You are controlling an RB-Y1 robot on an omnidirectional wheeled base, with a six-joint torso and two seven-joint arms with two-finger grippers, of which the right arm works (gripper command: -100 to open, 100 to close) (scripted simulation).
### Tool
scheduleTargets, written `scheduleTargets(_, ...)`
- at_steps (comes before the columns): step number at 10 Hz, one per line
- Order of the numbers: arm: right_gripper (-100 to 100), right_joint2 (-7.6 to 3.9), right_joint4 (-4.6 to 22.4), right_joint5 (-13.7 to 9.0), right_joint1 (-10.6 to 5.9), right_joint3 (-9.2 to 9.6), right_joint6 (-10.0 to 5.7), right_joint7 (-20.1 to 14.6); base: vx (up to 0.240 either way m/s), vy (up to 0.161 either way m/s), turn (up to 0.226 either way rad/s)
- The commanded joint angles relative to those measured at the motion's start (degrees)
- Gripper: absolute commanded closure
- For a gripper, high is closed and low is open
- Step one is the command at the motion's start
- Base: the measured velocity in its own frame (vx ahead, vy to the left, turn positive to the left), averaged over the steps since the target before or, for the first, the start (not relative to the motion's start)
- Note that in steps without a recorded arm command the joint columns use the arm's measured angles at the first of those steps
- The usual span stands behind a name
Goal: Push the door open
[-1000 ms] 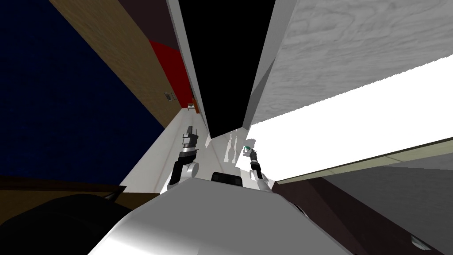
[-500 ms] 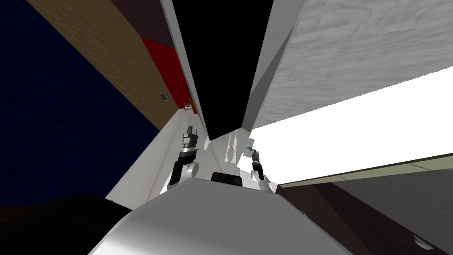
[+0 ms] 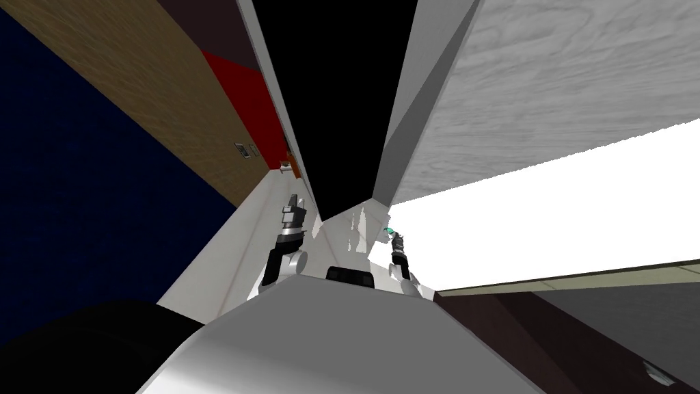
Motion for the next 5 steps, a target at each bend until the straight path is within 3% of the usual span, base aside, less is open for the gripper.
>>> scheduleTargets(1,100,0.61,-0.3,-0.3,-0.28,-0.38,0.02,0.3,0.141,0.058,-0.048)
scheduleTargets(3,100,-0.31,-0.3,-0.8,0.15,-1.43,0.02,0.4,0.083,0.024,-0.042)
scheduleTargets(5,100,-0.50,-0.3,-1.4,0.22,-2.44,0.02,0.8,0.228,0.034,-0.056)
